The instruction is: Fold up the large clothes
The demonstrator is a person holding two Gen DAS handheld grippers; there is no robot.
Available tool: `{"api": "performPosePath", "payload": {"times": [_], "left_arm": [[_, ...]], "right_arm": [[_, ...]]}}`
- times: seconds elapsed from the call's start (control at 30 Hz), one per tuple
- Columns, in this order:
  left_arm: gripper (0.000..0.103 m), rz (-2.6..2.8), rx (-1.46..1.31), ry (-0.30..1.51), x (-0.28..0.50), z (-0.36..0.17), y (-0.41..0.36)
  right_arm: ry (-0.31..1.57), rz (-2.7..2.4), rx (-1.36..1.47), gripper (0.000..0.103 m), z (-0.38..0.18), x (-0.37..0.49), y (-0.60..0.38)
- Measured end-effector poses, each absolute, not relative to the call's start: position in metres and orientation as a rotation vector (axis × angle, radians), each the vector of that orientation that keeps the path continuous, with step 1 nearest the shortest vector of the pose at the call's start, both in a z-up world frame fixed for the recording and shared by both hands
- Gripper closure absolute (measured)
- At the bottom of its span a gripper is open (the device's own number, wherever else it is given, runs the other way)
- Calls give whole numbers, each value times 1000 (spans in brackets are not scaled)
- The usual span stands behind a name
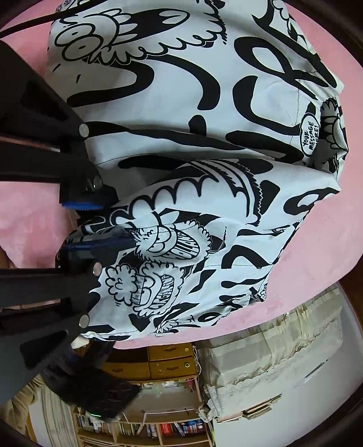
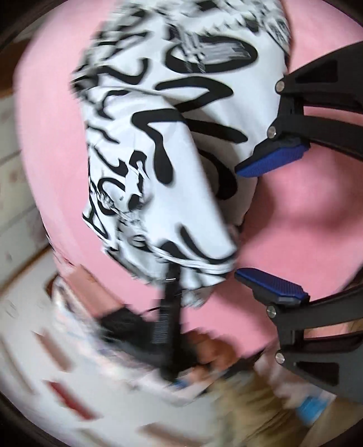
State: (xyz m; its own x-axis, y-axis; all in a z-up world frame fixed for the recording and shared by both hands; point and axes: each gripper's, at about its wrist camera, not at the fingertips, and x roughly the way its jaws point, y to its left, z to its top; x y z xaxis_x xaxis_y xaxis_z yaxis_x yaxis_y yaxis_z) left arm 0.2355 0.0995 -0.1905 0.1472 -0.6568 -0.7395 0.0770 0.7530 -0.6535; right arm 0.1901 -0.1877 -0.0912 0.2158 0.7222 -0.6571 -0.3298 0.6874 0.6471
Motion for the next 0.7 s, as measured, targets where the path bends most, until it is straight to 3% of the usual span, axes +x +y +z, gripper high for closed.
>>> {"api": "performPosePath", "payload": {"times": [0.13,0.4,0.43,0.47,0.53,0.7], "left_arm": [[93,-551,-469,1290,233,-186,93],[97,-540,-312,1213,233,-164,79],[97,-540,-299,1201,234,-160,79],[98,-539,-276,1175,234,-151,80],[98,-527,-223,1123,236,-136,80],[98,-505,-144,966,233,-94,84]], "right_arm": [[1176,747,532,28,-96,214,-187],[1337,805,758,28,-142,256,-149],[1311,819,742,39,-139,259,-143],[1282,840,721,63,-135,262,-138],[1220,890,651,94,-117,266,-125],[922,902,471,98,-62,262,-109]]}}
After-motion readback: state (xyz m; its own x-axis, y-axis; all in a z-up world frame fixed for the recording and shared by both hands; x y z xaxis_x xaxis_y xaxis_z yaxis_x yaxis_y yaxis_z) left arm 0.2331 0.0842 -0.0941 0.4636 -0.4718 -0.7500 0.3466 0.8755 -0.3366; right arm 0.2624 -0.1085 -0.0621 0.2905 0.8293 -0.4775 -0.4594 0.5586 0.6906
